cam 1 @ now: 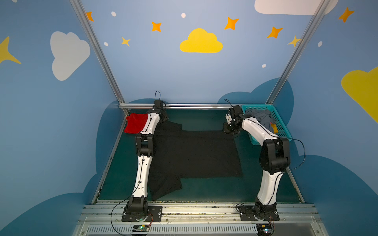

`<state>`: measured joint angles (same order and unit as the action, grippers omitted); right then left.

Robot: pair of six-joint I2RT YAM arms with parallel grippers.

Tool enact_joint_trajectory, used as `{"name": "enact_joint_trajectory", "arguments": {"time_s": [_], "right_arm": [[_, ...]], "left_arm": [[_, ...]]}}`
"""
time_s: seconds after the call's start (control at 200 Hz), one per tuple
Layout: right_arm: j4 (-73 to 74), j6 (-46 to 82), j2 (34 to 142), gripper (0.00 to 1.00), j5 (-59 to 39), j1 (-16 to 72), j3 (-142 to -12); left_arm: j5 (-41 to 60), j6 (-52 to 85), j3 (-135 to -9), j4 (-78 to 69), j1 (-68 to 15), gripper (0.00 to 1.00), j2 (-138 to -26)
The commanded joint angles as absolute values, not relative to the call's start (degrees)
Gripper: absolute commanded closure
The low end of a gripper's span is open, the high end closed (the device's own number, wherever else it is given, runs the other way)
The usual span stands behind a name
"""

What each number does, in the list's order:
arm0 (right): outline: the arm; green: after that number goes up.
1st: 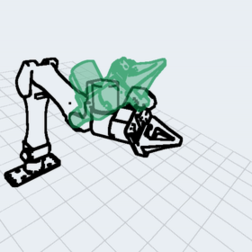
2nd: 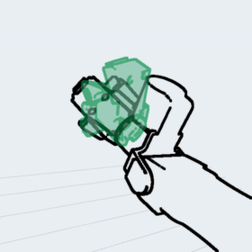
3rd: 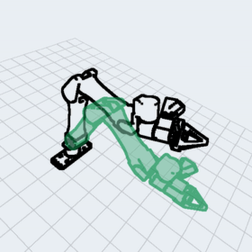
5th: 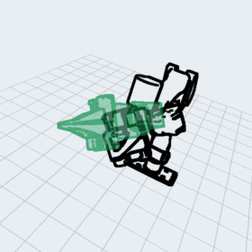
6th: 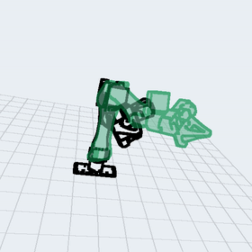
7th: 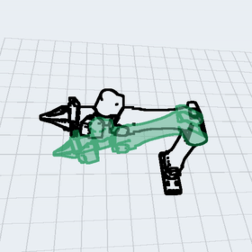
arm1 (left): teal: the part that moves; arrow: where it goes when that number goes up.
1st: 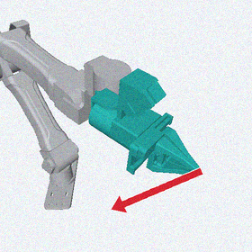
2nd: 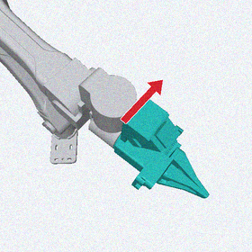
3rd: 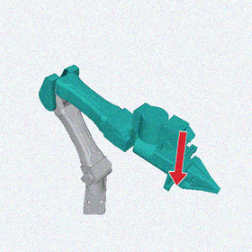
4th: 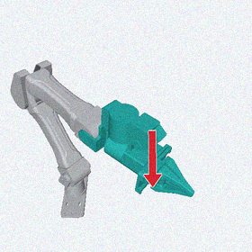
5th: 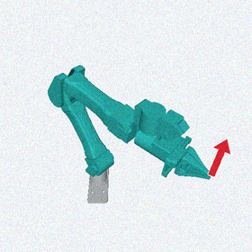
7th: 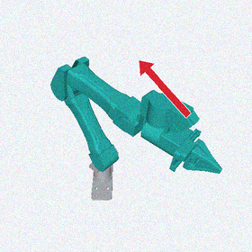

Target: Fold and stack the t-shirts

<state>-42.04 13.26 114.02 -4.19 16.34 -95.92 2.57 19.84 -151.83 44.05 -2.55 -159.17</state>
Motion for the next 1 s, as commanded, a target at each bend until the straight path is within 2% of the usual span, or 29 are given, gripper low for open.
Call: {"name": "enact_joint_trajectory", "arguments": {"time_s": [0.0,0.36,0.501,0.996], "right_arm": [[-42.5,13.6,110.7,0.59,-4.8,16.5,-94.6],[-41.1,13.9,107.3,0.60,-5.3,16.5,-90.9],[-40.5,13.9,105.5,0.61,-5.5,16.5,-89.2],[-36.3,15.1,97.7,0.63,-8.9,16.9,-80.6]], "left_arm": [[3.8,19.0,-148.5,42.8,-2.7,0.95,-152.8],[6.2,17.3,-142.6,44.7,-3.3,0.95,-144.3],[6.2,16.3,-135.3,43.5,-4.0,0.95,-139.5],[2.3,18.2,-89.5,30.6,-6.6,0.95,-107.0]]}}
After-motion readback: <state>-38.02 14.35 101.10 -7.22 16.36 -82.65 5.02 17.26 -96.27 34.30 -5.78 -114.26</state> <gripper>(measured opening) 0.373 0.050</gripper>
